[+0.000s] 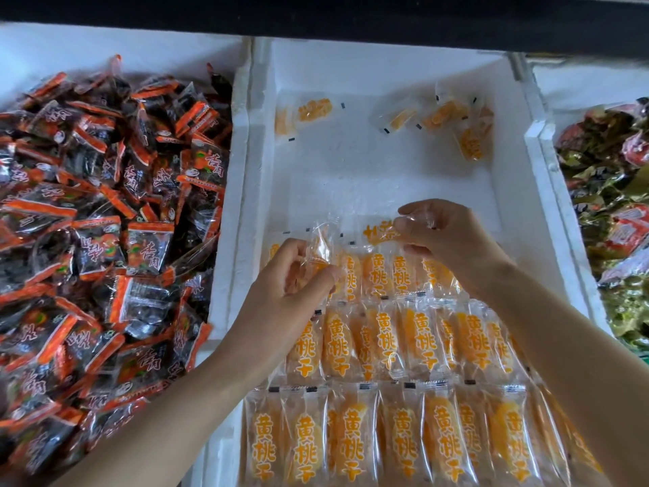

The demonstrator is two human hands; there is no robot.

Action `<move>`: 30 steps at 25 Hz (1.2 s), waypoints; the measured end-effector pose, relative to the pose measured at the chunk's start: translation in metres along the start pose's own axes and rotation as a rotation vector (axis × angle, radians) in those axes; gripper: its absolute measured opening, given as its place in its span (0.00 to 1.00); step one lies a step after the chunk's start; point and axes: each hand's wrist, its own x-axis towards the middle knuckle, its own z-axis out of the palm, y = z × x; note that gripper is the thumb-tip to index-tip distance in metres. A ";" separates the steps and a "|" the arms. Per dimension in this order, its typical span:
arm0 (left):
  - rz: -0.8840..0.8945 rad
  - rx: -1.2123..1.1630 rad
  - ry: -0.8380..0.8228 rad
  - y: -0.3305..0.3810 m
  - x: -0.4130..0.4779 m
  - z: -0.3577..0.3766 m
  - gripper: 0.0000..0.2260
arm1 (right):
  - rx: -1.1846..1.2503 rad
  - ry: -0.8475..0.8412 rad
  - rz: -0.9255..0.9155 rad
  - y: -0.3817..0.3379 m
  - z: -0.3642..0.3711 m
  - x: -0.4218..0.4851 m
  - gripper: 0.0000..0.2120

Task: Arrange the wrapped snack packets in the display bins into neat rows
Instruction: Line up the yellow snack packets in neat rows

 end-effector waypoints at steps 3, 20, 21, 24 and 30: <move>-0.034 -0.037 -0.010 0.001 0.003 -0.001 0.05 | -0.405 -0.042 -0.123 -0.008 0.001 0.012 0.13; -0.023 -0.065 -0.106 0.002 0.007 0.004 0.08 | -0.039 -0.326 -0.086 -0.024 0.035 -0.040 0.08; -0.027 -0.076 -0.126 0.003 0.007 0.005 0.08 | 0.005 -0.319 -0.074 -0.023 0.032 -0.044 0.07; -0.047 -0.121 -0.154 0.006 0.004 0.009 0.10 | 0.238 -0.189 -0.088 -0.023 0.018 -0.052 0.07; -0.068 -0.320 -0.122 0.014 0.007 0.020 0.15 | 0.083 -0.120 -0.377 -0.007 0.007 -0.080 0.09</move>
